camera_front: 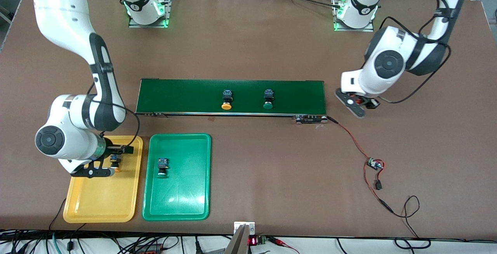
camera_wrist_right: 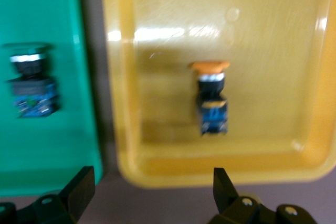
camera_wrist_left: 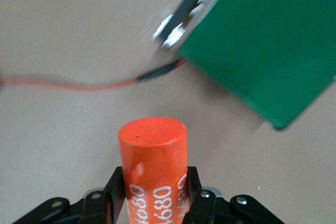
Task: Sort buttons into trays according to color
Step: 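Place the orange cell on the belt while the right gripper reaches the yellow button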
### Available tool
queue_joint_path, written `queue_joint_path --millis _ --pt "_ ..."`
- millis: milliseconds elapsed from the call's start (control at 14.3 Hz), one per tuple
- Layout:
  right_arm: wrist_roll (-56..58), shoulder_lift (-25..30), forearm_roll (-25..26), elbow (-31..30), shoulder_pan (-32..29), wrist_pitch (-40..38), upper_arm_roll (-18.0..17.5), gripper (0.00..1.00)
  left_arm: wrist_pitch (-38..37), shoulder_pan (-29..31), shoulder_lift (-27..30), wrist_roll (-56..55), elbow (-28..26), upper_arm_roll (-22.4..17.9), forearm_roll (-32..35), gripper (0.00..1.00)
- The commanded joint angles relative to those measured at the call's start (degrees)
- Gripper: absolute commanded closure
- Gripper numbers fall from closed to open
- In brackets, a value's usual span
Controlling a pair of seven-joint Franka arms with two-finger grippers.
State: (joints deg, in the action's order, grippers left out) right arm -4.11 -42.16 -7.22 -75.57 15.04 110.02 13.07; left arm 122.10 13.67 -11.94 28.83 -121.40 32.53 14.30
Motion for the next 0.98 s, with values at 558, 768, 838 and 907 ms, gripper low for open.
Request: queue_joint_path --millis 558,768,838,907 --pt "-31.4 12.5 -0.9 -12.3 23.4 -4.7 -0.1 0.0 11.2 -4.2 -7.9 5.5 -0.2 7.6 -1.6 0.65" --pt "-38.2 12.1 -0.9 -12.2 28.1 -4.4 -0.1 0.0 11.3 -4.7 -8.0 5.5 0.0 7.6 -1.6 0.0" --pt "-39.5 12.0 -0.9 -12.3 28.6 -4.4 -0.1 0.0 11.1 -4.6 -7.7 5.5 0.1 7.6 -1.6 0.0" --pt "-40.4 11.4 -0.9 -12.3 29.2 -4.6 -0.1 0.0 11.0 -4.4 -7.6 5.4 0.1 7.7 -1.6 0.0"
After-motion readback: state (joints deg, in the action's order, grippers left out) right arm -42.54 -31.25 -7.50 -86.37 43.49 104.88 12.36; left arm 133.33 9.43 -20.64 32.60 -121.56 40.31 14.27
